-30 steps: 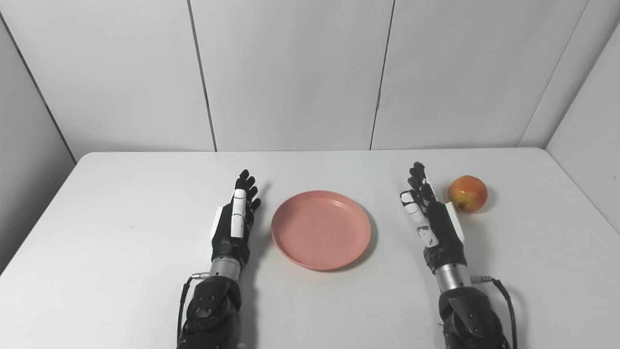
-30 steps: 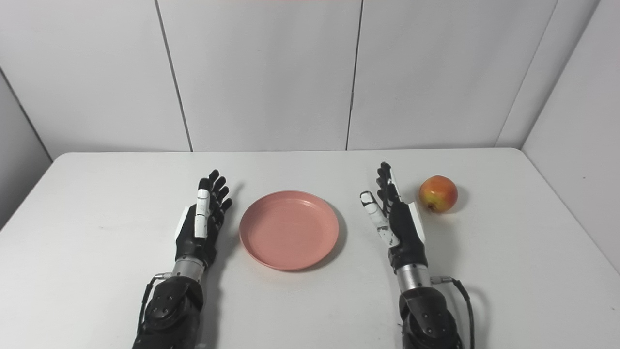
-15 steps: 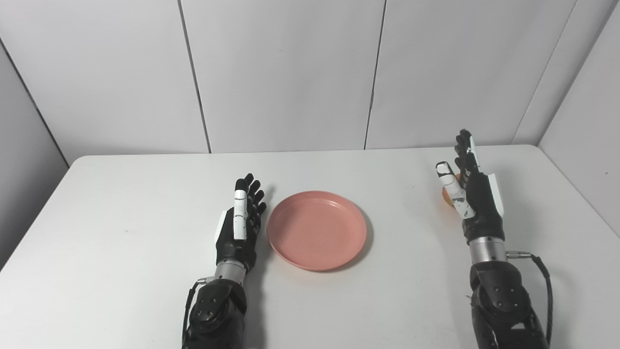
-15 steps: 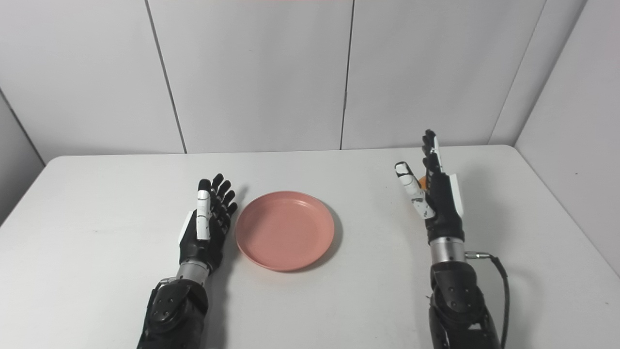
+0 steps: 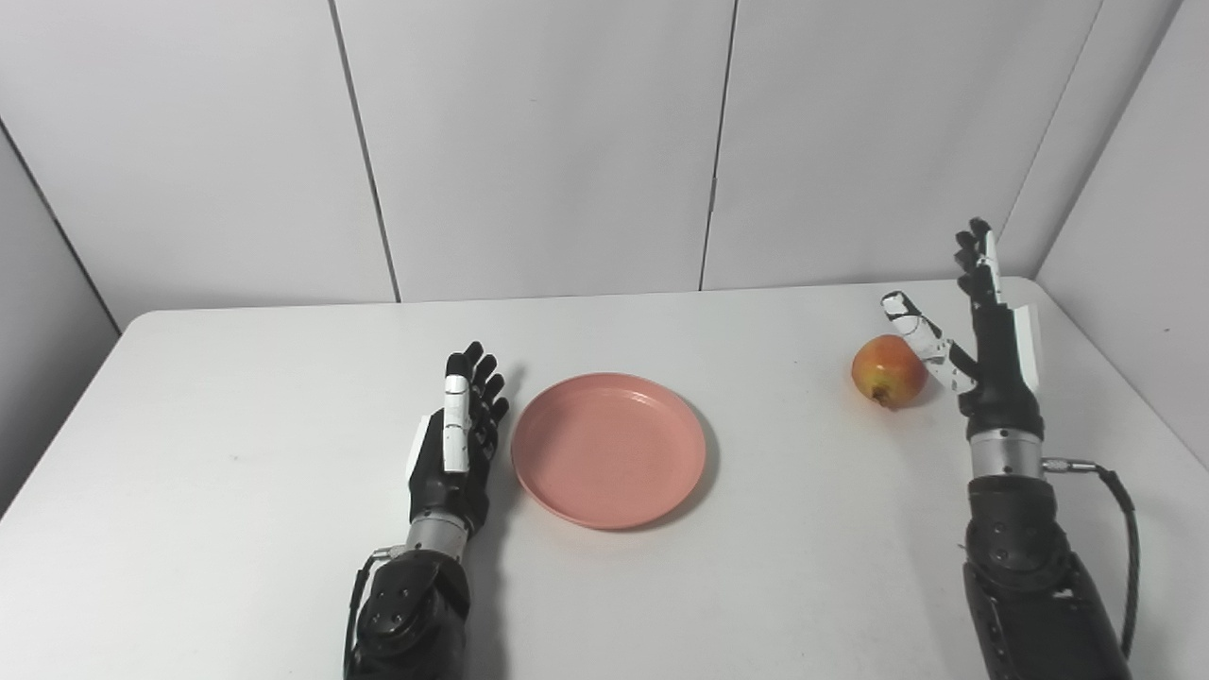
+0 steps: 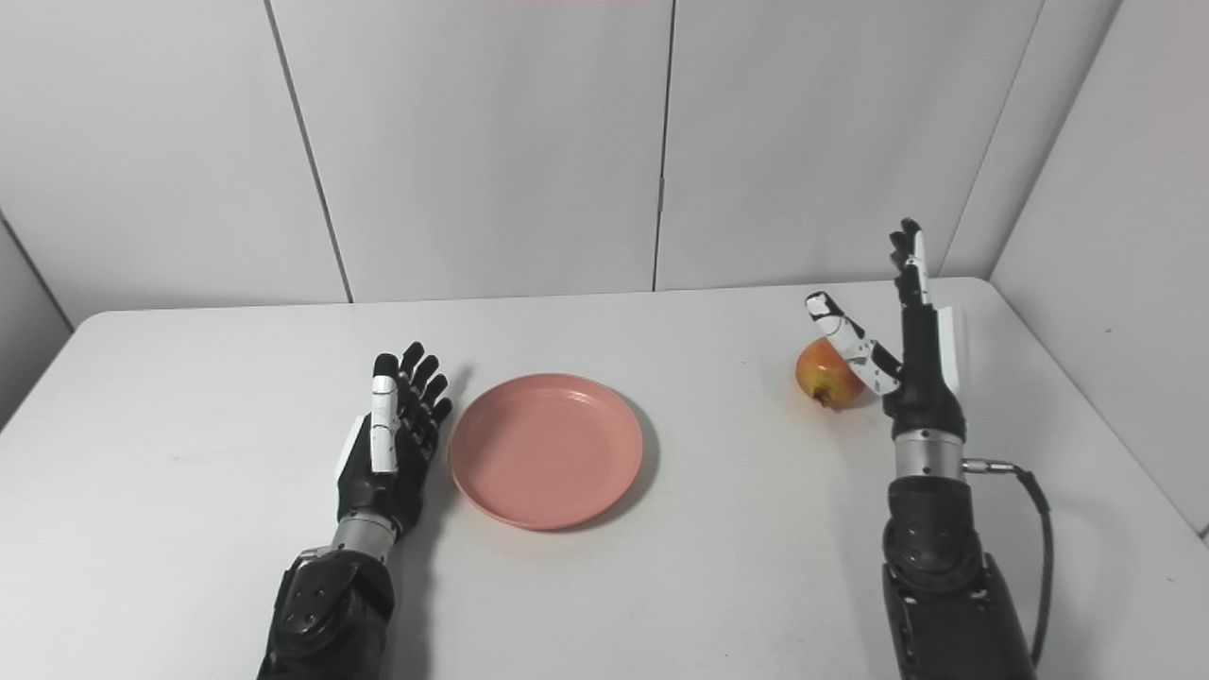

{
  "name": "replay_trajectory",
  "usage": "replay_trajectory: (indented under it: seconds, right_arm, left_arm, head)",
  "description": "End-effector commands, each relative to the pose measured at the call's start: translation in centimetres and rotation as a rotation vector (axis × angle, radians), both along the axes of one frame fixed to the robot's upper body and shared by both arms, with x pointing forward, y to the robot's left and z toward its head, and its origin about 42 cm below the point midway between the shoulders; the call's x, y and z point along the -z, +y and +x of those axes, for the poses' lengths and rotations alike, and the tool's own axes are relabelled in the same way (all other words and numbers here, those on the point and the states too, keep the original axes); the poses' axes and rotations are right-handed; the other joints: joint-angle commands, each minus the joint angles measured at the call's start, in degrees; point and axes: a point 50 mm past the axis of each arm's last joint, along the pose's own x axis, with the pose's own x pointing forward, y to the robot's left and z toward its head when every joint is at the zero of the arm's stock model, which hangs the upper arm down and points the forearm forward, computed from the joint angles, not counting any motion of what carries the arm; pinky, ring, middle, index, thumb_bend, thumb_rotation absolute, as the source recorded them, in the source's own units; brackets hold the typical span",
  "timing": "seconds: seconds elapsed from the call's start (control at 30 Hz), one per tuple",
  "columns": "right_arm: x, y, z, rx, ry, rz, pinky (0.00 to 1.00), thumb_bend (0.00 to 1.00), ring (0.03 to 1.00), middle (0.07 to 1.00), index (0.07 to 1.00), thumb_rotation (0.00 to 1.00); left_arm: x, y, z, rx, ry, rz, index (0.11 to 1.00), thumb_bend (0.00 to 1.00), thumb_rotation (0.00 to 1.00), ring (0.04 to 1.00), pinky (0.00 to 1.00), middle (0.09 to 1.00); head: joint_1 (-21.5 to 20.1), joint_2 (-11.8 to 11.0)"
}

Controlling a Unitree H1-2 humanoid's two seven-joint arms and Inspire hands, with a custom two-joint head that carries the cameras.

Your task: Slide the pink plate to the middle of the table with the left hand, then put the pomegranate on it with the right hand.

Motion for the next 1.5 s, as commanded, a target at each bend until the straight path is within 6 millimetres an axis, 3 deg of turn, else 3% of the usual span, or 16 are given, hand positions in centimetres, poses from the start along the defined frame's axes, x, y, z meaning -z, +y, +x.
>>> replay_trajectory:
  seconds: [0.0, 0.23, 0.63, 1.23, 1.47]
  right_arm:
    - [-2.5, -0.4, 1.2, 0.028, -0.028, -0.047, 0.94, 0.79, 0.956, 0.959, 0.983, 0.63]
    - [-2.3, -1.2, 2.0, 0.093, 0.109, -0.151, 0.83, 0.90, 0.915, 0.938, 0.961, 0.47]
    - [-0.4, -0.5, 3.5, 0.108, 0.252, -0.236, 0.80, 1.00, 0.911, 0.947, 0.966, 0.39]
    - [1.4, 0.2, 4.7, 0.095, 0.340, -0.269, 0.83, 0.99, 0.927, 0.944, 0.968, 0.34]
    - [2.7, 0.2, 5.2, 0.105, 0.349, -0.257, 0.77, 0.91, 0.872, 0.903, 0.918, 0.23]
  left_arm:
    - [-1.9, 0.2, 0.9, 0.009, -0.097, 0.007, 1.000, 0.65, 1.00, 1.000, 0.99, 1.000]
    - [-1.6, 0.8, 1.0, 0.009, -0.111, 0.019, 1.000, 0.66, 1.00, 1.000, 0.98, 1.000]
    - [-1.5, 1.4, 0.9, 0.020, -0.117, 0.022, 0.994, 0.66, 1.00, 0.998, 0.97, 1.000]
    - [-1.8, 1.3, 0.6, 0.027, -0.124, 0.006, 0.993, 0.66, 0.99, 0.999, 0.97, 1.000]
    - [-1.7, 1.2, 0.5, 0.025, -0.127, 0.009, 0.993, 0.66, 0.99, 0.994, 0.97, 1.000]
  head:
    - [-0.4, -0.1]
    - [-2.3, -0.3]
    - [-3.8, -0.4]
    - [-3.9, 0.1]
    - [-3.7, 0.0]
